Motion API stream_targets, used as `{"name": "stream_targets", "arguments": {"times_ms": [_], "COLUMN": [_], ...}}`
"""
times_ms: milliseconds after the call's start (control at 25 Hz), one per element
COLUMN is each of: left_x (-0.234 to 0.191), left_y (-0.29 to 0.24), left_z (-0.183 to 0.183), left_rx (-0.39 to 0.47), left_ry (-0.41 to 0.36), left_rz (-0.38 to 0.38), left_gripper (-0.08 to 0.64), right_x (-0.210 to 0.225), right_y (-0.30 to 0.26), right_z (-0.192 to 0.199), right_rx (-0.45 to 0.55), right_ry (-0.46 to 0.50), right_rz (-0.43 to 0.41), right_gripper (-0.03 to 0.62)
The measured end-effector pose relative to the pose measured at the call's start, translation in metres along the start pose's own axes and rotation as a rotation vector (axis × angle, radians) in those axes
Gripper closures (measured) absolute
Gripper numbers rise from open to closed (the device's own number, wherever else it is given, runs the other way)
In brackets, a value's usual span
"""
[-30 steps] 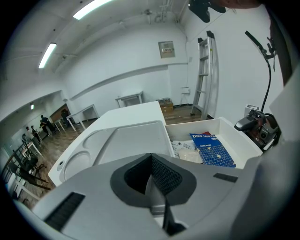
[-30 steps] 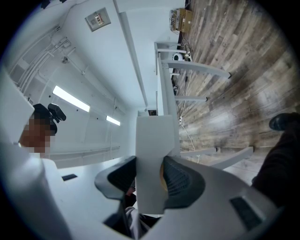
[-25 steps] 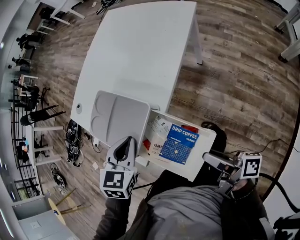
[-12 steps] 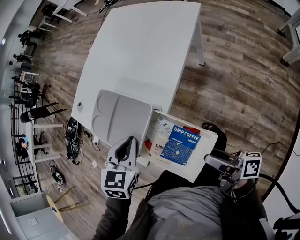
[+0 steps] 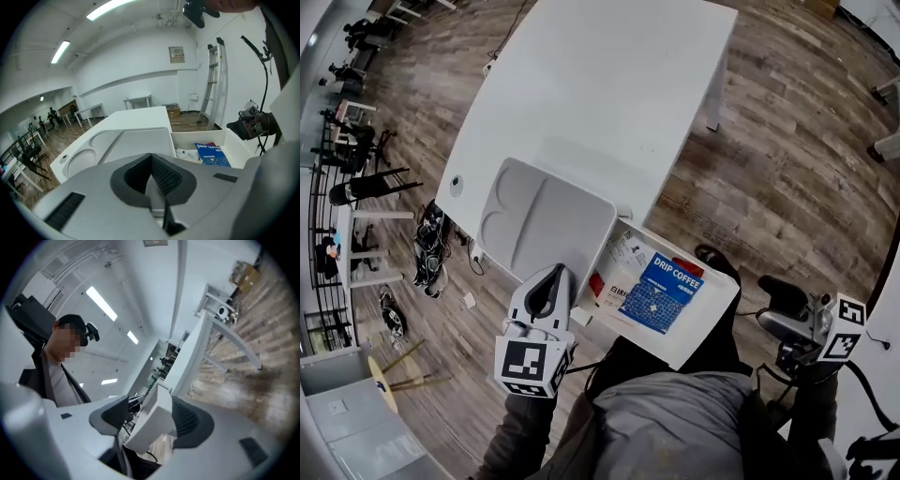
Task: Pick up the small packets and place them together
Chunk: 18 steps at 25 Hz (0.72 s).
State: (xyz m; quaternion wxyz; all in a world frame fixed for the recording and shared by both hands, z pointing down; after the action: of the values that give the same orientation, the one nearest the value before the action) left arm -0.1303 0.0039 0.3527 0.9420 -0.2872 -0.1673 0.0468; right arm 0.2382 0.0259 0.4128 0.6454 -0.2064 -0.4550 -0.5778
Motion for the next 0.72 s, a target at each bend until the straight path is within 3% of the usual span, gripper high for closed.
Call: {"name": "stream_targets", "arguments": {"times_ms": [200, 360, 520, 720], "left_x": [0.004, 0.011, 0.036, 0.026], "left_y": [0.013, 0.021, 0.031, 0.076], "left_z": [-0.017, -0.024, -0.021, -0.014], "left_rx": [0.033, 0.038, 0.027, 0.081], "left_ry": [0.111, 0.22, 0.335, 0.411], "left_rz": [-0.075, -0.184, -0.314, -0.347], "left_gripper": [0.572, 0.572, 0.572, 0.572], "right_x": [-0.018, -0.019, -0.004, -0.021], "right_y": [-0.073, -0.143, -0.18, -0.231], "right_z": [-0.061, -0.081, -0.056, 0.024], "right_rx": [-0.243, -0.561, -1.001, -1.35], "right_ry": [0.188, 0.389, 0.518, 0.709], "right_rz": [-0.119, -0.251, -0.416, -0.501], "right_gripper": [0.298, 0.298, 0.298, 0.298]}}
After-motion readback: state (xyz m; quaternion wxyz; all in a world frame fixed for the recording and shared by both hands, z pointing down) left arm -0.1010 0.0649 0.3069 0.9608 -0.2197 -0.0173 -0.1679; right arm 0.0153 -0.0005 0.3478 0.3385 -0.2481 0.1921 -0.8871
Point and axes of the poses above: the fingertips, and each gripper's own axes: y backward along the fingers, x to its right, z out of its underside, the point moved 6 cm from there along y, backward along the fingers, and after that the axes turned 14 degrees about -z, right-handed, at the moved point
